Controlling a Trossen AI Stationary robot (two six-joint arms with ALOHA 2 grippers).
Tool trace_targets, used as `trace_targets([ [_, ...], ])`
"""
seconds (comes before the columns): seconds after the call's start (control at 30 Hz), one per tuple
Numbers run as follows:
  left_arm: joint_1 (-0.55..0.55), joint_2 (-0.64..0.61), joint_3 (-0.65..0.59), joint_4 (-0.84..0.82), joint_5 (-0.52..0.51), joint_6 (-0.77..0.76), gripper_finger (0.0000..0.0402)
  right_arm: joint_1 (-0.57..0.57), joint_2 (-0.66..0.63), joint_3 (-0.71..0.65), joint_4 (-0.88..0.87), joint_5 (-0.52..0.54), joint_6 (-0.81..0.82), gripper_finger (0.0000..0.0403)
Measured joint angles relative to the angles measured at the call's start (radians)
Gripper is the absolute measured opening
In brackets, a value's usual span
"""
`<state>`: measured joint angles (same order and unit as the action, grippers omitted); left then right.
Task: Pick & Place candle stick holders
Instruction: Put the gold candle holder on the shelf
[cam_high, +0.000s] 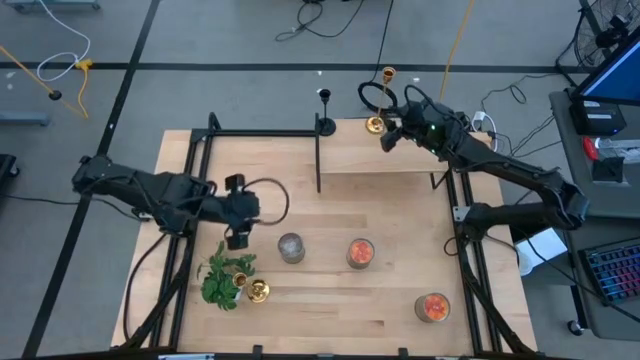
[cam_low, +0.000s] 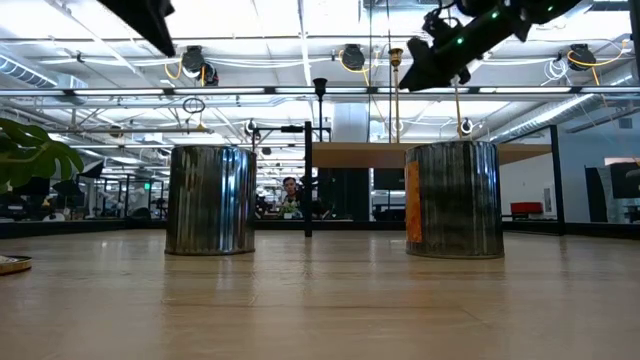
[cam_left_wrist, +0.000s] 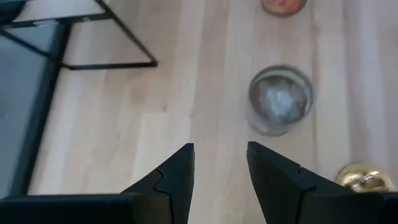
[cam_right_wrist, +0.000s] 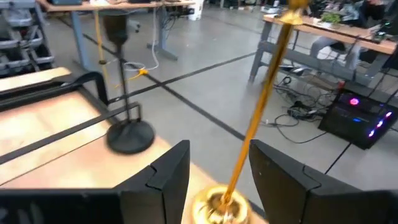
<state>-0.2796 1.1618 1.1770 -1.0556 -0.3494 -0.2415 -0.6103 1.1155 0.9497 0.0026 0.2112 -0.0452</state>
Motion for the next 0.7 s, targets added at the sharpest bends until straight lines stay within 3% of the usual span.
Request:
trace_targets([
  [0.2, -0.101, 0.000, -0.005, -0.164, -0.209, -0.249, 0.0152, 0.088, -0.060, 0.000, -0.116, -0.002, 0.033, 0.0163],
  [0.37, -0.176, -0.053, -0.109, -0.145, -0.255, -0.345, 0.0152, 0.170, -0.083, 0.000, -0.137, -0.002, 0.033, 0.0165],
  [0.53, -0.214, -0.160, -0.306, 0.026, -0.230, -0.383, 0.0152, 0.230, -0.086, 0.000, -0.135, -0.003, 0.031, 0.0163],
  [0.7, -0.213, -0.252, -0.467, 0.213, -0.055, -0.385, 0.0152, 0.265, -0.086, 0.000, -0.135, -0.003, 0.031, 0.0165],
])
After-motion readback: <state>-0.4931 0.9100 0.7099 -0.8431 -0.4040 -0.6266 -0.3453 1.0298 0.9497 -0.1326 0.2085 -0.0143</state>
